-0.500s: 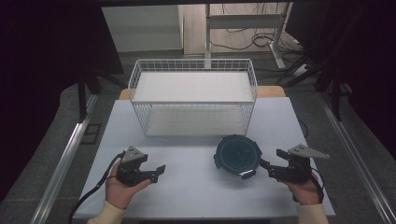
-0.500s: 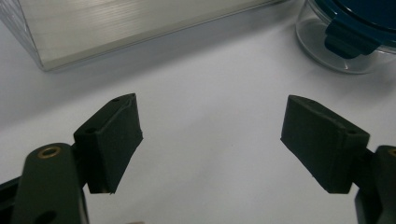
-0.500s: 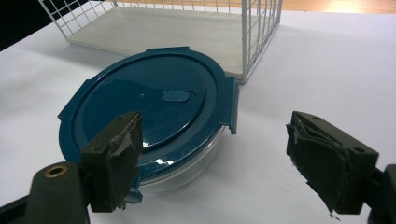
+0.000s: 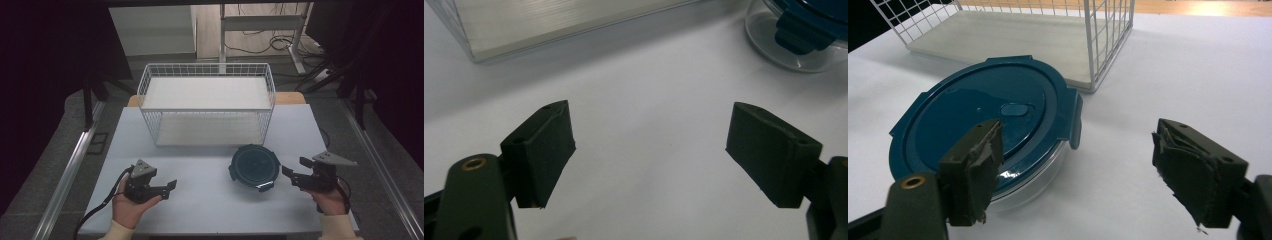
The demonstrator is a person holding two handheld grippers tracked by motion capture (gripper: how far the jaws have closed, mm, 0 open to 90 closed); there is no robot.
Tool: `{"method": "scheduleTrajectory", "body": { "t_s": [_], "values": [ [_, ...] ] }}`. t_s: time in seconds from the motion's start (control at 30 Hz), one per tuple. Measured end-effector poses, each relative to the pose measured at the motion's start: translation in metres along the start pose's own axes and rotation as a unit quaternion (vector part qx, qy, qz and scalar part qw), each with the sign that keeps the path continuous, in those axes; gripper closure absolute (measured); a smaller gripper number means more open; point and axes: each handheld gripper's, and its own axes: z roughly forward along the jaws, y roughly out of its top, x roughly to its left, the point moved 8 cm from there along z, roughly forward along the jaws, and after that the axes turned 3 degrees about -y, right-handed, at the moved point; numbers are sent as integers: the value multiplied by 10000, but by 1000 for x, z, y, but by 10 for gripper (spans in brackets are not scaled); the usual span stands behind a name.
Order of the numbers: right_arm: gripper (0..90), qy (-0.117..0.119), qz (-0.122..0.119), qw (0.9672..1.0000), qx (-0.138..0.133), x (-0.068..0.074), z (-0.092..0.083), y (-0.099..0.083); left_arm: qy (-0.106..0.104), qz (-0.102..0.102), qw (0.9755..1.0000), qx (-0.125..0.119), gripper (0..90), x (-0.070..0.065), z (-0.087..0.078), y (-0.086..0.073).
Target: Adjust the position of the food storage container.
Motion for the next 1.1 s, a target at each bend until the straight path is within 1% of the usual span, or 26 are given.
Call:
{"method": "scheduleTrajectory", "body": {
  "t_s": [0.1,0.13,0.17,0.23,0.27,0.3,0.33,0.37,0.43,0.47,0.5,0.53,0.6,0.63,0.67,0.7,0.73,0.77,0.8,0.83,0.9,0.93,1.0,1.03,1.07,1.1],
  "values": [
    [270,50,4,10000,-19,-1,1,5,40,7,10000,37,181,-3,-2,-5],
    [287,40,-11,10000,3,-1,1,6,40,7,10000,37,182,-3,-2,-5],
    [305,9,-35,10000,35,-2,2,7,-33,-73,10000,35,183,-3,-1,-6],
    [322,-15,-63,10000,72,-2,2,8,4,-70,10000,69,183,-2,0,-8],
    [343,-19,-84,9999,102,-3,3,9,70,-3,9999,100,182,-1,0,-9],
    [386,15,-78,9999,144,-2,2,14,74,29,9999,114,181,-2,0,-11],
    [402,23,-78,9999,136,-2,2,15,55,30,9999,129,181,-2,0,-11],
    [402,23,-78,9999,136,-2,2,15,34,-15,9999,120,181,-3,1,-12],
    [432,24,-88,9998,187,-1,3,15,-13,-86,9999,103,181,-2,2,-11],
    [454,-31,-98,9996,267,-2,4,15,-42,-107,9999,116,181,-1,3,-11],
    [488,-111,-73,9992,364,-5,7,14,-66,-128,9998,151,180,0,5,-13],
    [510,-139,-20,9991,398,-7,9,14,-66,-128,9998,151,179,0,5,-13],
    [530,-130,8,9990,426,-9,11,14,-33,-154,9997,186,177,2,7,-14],
    [576,-83,56,9989,466,-12,13,16,-22,-185,9996,194,176,3,7,-14],
    [576,-83,56,9989,466,-12,13,16,-22,-185,9996,194,175,3,7,-14],
    [606,-80,51,9986,515,-14,15,17,-19,-185,9996,198,175,3,8,-15],
    [657,-72,-57,9980,622,-16,20,18,-29,-184,9996,201,175,2,8,-15],
    [657,-72,-57,9980,622,-16,20,18,-32,-182,9996,205,175,2,8,-15],
    [690,-49,-103,9977,673,-16,23,18,-24,-170,9996,226,174,3,9,-15],
    [759,-9,-209,9964,821,-17,30,20,-4,-164,9996,239,172,3,10,-16],
    [826,-14,-263,9958,882,-17,35,22,-14,-159,9995,256,171,3,10,-16],
    [826,-14,-263,9958,882,-17,35,22,-14,-159,9995,256,173,3,10,-16],
    [883,-8,-347,9951,923,-15,41,24,7,-159,9995,258,176,3,11,-16],
    [892,-33,-370,9949,933,-15,42,25,17,-151,9995,271,177,4,11,-16],
    [894,-62,-416,9939,1016,-14,45,24,20,-147,9995,278,177,4,11,-17],
    [894,-139,-522,9922,1123,-15,49,20,27,-143,9995,271,176,4,10,-17]
  ]
}}
